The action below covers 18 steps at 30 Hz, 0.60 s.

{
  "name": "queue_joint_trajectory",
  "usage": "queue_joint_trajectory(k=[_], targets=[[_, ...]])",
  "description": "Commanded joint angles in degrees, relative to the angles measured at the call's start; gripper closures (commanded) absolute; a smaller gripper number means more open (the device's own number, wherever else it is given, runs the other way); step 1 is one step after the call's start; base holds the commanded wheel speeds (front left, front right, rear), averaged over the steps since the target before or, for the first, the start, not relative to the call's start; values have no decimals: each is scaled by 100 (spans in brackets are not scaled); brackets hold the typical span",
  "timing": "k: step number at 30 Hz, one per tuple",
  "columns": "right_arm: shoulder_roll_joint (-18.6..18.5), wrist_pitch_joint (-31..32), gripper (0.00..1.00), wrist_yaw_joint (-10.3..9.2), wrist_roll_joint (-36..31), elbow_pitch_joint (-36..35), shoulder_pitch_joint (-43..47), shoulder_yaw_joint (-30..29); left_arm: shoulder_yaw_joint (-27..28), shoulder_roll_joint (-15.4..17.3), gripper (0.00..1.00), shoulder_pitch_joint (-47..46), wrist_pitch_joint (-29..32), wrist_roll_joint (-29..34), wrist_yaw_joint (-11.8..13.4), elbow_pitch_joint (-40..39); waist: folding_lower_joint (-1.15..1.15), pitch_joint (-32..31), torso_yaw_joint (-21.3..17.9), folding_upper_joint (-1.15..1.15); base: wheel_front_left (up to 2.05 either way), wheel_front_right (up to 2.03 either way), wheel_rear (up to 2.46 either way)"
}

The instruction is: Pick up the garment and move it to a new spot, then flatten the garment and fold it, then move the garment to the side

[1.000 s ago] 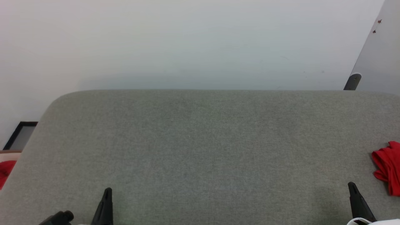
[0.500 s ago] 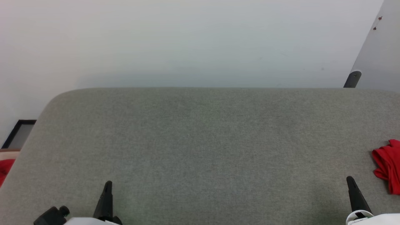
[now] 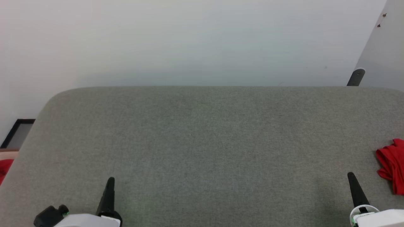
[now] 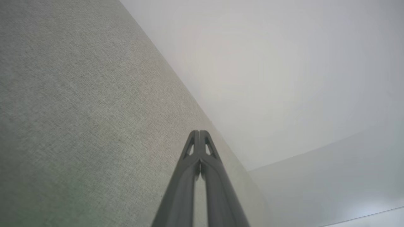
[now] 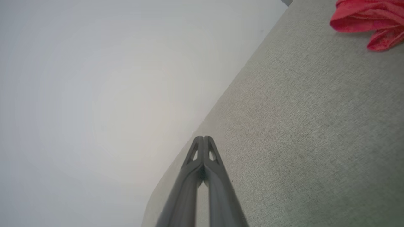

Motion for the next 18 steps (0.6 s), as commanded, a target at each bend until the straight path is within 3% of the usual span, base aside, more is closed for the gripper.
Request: queue_joint_trajectory(k=[1,18], targets=[[-4,15,100,2,140,-35,-127,-25,30,14,100,-134,30,-127,-16,-44,0,5,-1,0,0,0,0],[89,205,100,2,950,74,-320,-73,80,-45,100,-292,290,-1067,-20,-25,0,79,-22,0,0,0,0]])
